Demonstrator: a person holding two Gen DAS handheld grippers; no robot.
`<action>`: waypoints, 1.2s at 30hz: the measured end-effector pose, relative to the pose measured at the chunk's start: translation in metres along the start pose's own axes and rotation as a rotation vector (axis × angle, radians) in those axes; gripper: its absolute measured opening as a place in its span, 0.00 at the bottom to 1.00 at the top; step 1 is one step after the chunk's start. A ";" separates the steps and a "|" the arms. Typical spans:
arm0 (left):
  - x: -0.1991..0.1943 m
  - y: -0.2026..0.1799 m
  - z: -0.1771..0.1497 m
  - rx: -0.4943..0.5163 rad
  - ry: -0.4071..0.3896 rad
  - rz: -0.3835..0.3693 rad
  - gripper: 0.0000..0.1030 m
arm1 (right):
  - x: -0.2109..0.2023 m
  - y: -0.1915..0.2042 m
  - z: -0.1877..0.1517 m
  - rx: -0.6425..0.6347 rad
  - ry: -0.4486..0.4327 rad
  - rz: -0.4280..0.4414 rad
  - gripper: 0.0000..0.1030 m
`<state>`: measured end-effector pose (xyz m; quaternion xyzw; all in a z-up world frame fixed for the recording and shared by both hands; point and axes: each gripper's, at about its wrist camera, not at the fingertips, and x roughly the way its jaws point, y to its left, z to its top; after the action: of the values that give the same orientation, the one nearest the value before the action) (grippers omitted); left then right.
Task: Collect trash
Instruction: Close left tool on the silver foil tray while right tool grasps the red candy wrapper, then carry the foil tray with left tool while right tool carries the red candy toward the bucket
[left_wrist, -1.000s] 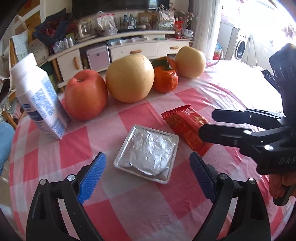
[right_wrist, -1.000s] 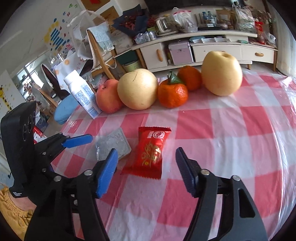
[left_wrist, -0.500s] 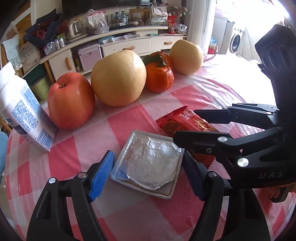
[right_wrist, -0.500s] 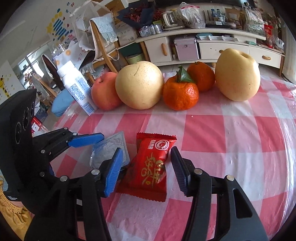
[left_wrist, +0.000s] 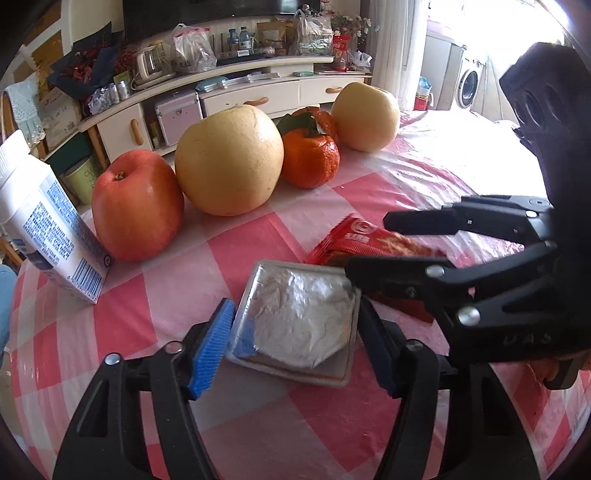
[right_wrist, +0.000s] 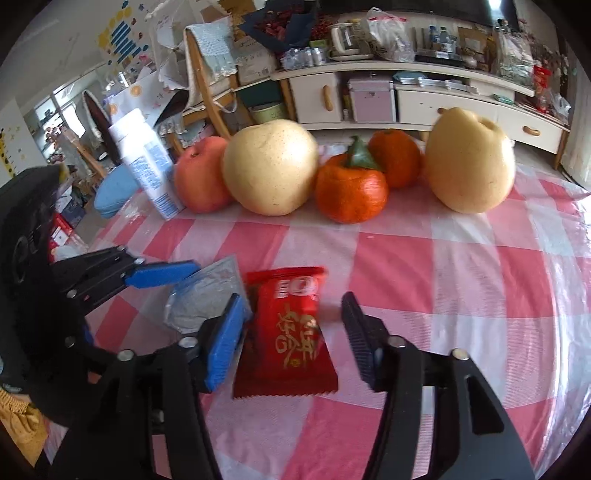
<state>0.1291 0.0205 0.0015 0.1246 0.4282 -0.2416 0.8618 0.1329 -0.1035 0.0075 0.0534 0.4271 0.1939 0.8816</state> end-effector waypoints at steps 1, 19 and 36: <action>-0.001 -0.001 -0.001 -0.005 -0.001 0.003 0.62 | 0.000 -0.001 -0.001 0.006 -0.001 0.003 0.58; -0.052 0.004 -0.059 -0.148 -0.035 0.085 0.60 | 0.004 0.016 -0.002 -0.048 0.019 0.054 0.69; -0.122 0.007 -0.115 -0.359 -0.096 0.155 0.61 | 0.012 0.037 -0.009 -0.199 0.037 -0.145 0.40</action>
<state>-0.0084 0.1130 0.0297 -0.0099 0.4121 -0.0998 0.9056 0.1218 -0.0654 0.0030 -0.0688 0.4248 0.1721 0.8861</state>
